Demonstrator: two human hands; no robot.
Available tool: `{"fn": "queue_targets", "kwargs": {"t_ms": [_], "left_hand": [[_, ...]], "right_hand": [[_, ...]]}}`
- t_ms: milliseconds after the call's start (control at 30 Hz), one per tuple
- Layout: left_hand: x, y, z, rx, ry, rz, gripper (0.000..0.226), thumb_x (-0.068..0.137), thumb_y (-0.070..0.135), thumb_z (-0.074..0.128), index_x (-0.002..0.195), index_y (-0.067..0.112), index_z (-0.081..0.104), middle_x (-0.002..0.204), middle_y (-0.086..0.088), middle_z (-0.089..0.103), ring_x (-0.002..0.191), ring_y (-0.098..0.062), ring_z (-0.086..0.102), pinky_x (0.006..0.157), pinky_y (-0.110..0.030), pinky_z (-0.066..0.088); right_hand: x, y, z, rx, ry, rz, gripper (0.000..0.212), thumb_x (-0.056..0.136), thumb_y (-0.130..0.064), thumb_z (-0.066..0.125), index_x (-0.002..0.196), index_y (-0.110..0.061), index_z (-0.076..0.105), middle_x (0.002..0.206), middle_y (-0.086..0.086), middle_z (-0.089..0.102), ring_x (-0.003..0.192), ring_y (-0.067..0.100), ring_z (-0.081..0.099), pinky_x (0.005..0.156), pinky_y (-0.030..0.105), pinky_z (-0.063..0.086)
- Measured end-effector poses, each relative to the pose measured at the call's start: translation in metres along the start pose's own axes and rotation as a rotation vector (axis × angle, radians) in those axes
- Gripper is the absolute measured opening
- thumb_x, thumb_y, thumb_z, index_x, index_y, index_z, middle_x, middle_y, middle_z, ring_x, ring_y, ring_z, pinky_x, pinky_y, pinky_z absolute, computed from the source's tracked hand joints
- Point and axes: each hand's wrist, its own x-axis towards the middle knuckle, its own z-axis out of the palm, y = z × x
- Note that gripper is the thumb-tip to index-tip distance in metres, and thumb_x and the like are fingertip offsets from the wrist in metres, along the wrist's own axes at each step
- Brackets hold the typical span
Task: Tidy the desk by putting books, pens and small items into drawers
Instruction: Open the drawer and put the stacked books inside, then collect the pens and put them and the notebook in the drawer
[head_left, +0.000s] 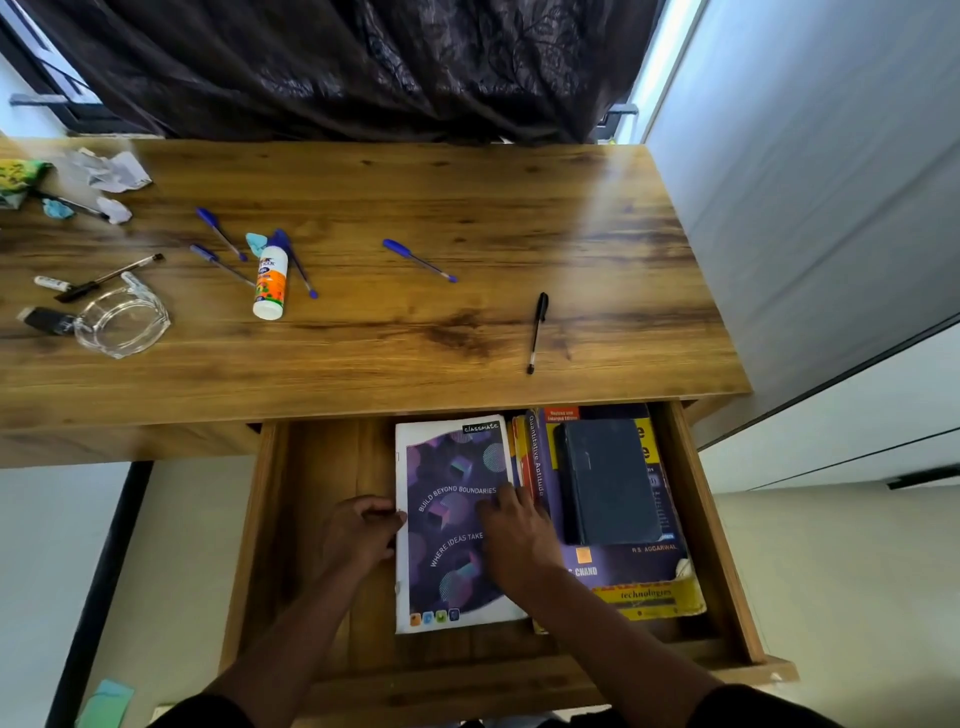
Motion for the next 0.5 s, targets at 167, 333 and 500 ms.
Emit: {"fn": "queue_targets", "kwargs": {"t_ms": [167,333,500], "left_hand": [[-0.005,0.002,-0.008,-0.038,-0.065,-0.008,0.023,0.087,0.01,0.079,0.108,0.013,0.07,0.104,-0.009,0.076,0.09,-0.025,0.075,0.075,-0.04,0.065],[-0.01,0.004,-0.01,0.029,-0.092,0.037,0.02,0.088,0.009,0.078,0.102,0.019,0.068,0.102,-0.008,0.075,0.089,-0.023,0.075,0.072,-0.036,0.065],[-0.01,0.01,-0.011,0.154,-0.11,0.081,0.021,0.089,0.008,0.077,0.097,0.022,0.065,0.105,-0.007,0.072,0.089,-0.021,0.073,0.069,-0.031,0.064]], "right_hand": [[-0.003,-0.002,0.009,-0.03,0.004,0.008,0.055,0.096,-0.04,0.066,0.142,-0.019,0.045,0.145,0.011,0.038,0.138,0.032,0.037,0.114,0.048,0.038],[0.002,-0.006,0.001,-0.067,-0.061,0.027,0.063,0.094,-0.039,0.07,0.145,-0.021,0.04,0.148,0.013,0.036,0.14,0.033,0.037,0.116,0.048,0.037],[0.008,-0.013,-0.008,-0.119,-0.102,0.051,0.074,0.091,-0.035,0.075,0.151,-0.019,0.034,0.149,0.016,0.035,0.139,0.035,0.039,0.112,0.048,0.042]]}}
